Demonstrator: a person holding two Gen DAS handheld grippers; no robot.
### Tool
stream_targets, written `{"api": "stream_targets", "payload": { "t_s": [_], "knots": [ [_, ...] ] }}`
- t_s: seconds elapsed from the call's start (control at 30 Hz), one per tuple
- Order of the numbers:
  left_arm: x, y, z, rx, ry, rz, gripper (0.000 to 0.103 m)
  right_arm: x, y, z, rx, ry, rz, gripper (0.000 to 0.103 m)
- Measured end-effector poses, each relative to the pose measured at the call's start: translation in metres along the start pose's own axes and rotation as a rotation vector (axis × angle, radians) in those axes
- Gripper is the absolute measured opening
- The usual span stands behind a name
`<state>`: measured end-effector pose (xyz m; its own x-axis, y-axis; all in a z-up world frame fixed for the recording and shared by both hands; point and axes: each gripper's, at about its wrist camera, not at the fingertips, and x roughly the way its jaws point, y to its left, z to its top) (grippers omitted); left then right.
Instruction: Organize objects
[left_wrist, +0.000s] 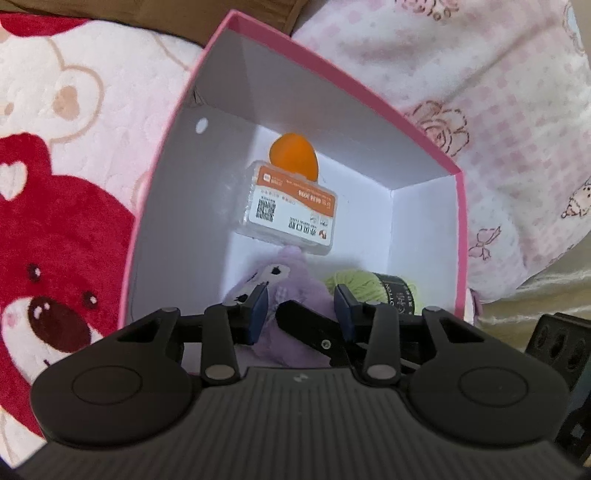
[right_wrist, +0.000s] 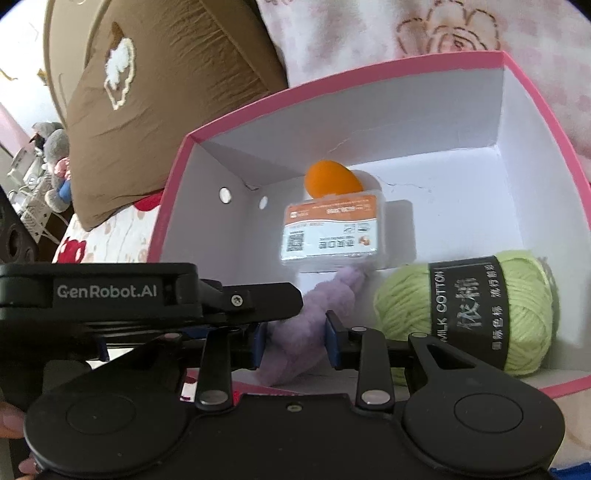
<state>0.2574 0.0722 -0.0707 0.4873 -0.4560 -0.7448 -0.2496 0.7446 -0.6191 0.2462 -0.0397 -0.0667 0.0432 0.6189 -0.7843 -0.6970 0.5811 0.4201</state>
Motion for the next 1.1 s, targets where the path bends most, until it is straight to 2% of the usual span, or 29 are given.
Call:
{"api": "stream_targets", "payload": {
  "t_s": [0.2,0.27,0.37,0.53,0.63,0.73,0.83,1.1],
  "knots": [
    [-0.028,0.003,0.004,0.009,-0.088,0.024,0.038,-0.002,0.016,0.005,-0.085,-0.046,0.109,0.036],
    [-0.027,0.006,0.005,0.022,-0.082,0.038,0.038,0.001,0.019,0.006,-0.118,-0.052,0.161,0.036],
    [-0.025,0.007,0.004,0.036,-0.081,0.058,0.035,0.011,0.016,0.007,-0.147,-0.028,0.156,0.036],
    [-0.025,0.003,0.001,0.064,-0.099,0.067,0.035,0.014,0.007,0.008,-0.151,0.002,0.082,0.035],
    [-0.024,0.002,0.001,0.078,-0.096,0.073,0.035,0.013,0.01,0.007,-0.19,0.015,-0.01,0.037],
    [-0.025,0.0,-0.001,0.096,-0.088,0.075,0.035,0.014,0.014,0.004,-0.251,0.021,-0.094,0.044],
    [-0.026,-0.003,-0.002,0.125,-0.086,0.09,0.035,0.015,0.016,0.005,-0.28,0.027,-0.172,0.045],
    [-0.033,-0.003,-0.006,0.17,-0.102,0.107,0.035,0.018,0.027,0.005,-0.301,0.069,-0.245,0.045]
  ]
}}
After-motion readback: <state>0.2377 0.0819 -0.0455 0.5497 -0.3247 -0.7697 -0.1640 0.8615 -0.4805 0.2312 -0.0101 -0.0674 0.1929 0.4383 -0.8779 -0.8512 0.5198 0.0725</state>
